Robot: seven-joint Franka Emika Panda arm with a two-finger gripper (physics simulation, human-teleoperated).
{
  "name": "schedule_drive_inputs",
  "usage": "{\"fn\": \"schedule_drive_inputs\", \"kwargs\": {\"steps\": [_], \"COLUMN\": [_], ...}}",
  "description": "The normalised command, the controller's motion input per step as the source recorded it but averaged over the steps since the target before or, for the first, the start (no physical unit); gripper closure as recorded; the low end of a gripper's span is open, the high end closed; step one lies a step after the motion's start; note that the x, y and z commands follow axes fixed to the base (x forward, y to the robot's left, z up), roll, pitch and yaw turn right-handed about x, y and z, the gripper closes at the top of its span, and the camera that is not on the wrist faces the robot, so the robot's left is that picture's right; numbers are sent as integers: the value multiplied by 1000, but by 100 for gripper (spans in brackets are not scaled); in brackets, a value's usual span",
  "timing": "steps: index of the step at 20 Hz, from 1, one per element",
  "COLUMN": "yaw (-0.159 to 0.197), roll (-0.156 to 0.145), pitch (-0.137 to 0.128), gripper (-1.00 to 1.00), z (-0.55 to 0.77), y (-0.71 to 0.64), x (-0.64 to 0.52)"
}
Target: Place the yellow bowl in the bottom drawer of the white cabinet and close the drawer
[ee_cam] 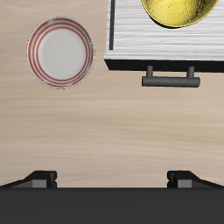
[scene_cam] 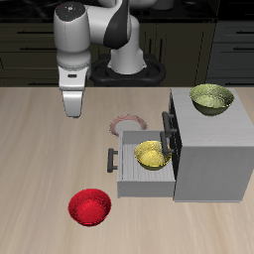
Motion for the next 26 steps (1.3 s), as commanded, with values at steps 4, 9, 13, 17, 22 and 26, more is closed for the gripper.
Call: {"fn": "schedule_drive_inputs", "kwargs": {"steps": [4, 9, 13, 17, 22, 26], "yaw": [8, -49, -116, -30, -51, -12], "roll": [-27, 13, 48, 54, 38, 32], "pitch": [-1, -11, -65, -25, -11, 14], "gripper": [-100, -100, -100, -100, -100, -100], "z": [-159, -116, -48, -144, -217, -250], "y": [-212, -78, 71, 162, 191, 145], "x": [-10, 37, 42, 60, 115, 116]}}
